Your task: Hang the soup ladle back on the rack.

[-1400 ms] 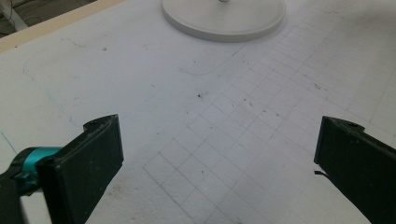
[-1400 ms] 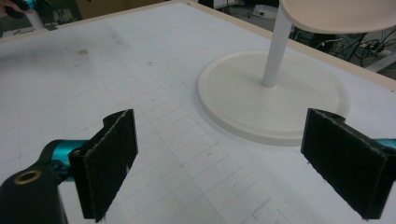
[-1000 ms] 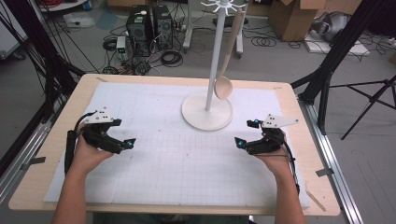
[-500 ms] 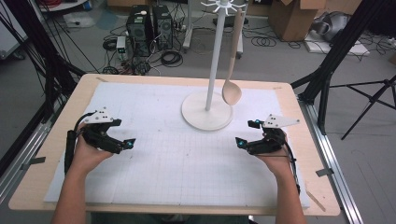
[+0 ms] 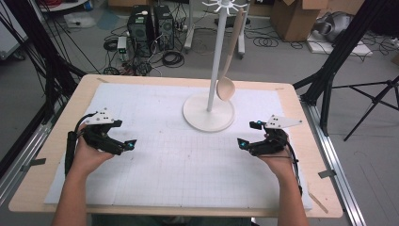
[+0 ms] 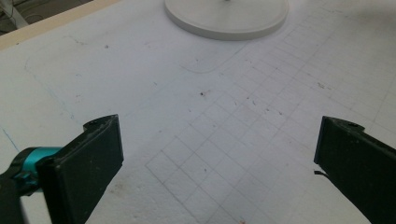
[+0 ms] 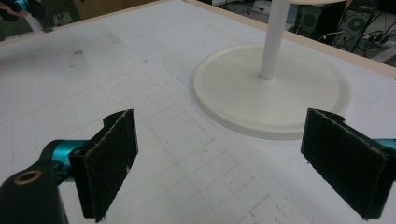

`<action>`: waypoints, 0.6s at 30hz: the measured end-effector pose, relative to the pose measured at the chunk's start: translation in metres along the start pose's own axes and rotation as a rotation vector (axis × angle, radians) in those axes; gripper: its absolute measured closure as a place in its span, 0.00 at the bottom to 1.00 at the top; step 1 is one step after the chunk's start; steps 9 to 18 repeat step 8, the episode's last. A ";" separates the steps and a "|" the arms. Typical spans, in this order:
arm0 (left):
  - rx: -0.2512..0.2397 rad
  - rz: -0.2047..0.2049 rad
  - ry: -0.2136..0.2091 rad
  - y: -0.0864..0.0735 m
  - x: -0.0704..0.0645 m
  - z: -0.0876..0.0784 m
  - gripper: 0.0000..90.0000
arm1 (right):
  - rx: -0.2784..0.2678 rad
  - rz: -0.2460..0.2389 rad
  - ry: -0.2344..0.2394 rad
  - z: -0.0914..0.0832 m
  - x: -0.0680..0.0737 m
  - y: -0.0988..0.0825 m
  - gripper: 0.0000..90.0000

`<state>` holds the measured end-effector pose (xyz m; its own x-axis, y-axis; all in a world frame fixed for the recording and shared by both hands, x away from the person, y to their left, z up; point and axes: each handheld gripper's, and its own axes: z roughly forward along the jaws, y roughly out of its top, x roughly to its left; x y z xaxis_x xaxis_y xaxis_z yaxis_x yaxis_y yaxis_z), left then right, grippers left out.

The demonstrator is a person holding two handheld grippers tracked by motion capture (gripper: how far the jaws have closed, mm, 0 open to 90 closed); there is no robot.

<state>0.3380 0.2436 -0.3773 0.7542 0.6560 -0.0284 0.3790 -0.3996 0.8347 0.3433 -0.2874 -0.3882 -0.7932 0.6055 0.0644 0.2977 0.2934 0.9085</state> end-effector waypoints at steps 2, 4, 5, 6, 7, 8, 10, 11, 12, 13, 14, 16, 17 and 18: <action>0.001 -0.001 -0.002 0.000 0.000 0.000 0.02 | -0.002 0.001 -0.002 0.000 0.000 0.000 0.11; 0.004 0.002 -0.001 0.000 0.000 0.000 0.02 | -0.001 0.002 -0.002 0.000 0.000 0.000 0.11; 0.005 0.003 -0.001 0.000 0.000 0.000 0.02 | 0.003 0.005 0.001 0.000 0.000 0.000 0.11; 0.004 0.002 -0.002 0.000 0.000 0.000 0.02 | 0.002 0.006 0.001 0.000 0.000 0.000 0.11; 0.004 0.002 -0.002 0.000 0.000 0.000 0.02 | 0.004 0.003 0.001 0.001 0.000 0.000 0.11; 0.004 0.000 -0.002 0.000 0.000 0.000 0.02 | 0.004 0.001 0.001 0.001 0.000 0.000 0.11; 0.004 0.000 -0.002 0.000 0.000 0.000 0.02 | 0.004 0.001 0.001 0.001 0.000 0.000 0.11; 0.004 0.000 -0.002 0.000 0.000 0.000 0.02 | 0.004 0.001 0.001 0.001 0.000 0.000 0.11; 0.004 0.000 -0.002 0.000 0.000 0.000 0.02 | 0.004 0.001 0.001 0.001 0.000 0.000 0.11; 0.004 0.000 -0.002 0.000 0.000 0.000 0.02 | 0.004 0.001 0.001 0.001 0.000 0.000 0.11; 0.004 0.000 -0.002 0.000 0.000 0.000 0.02 | 0.004 0.001 0.001 0.001 0.000 0.000 0.11; 0.004 0.000 -0.002 0.000 0.000 0.000 0.02 | 0.004 0.001 0.001 0.001 0.000 0.000 0.11; 0.004 0.000 -0.002 0.000 0.000 0.000 0.02 | 0.004 0.001 0.001 0.001 0.000 0.000 0.11; 0.004 0.000 -0.002 0.000 0.000 0.000 0.02 | 0.004 0.001 0.001 0.001 0.000 0.000 0.11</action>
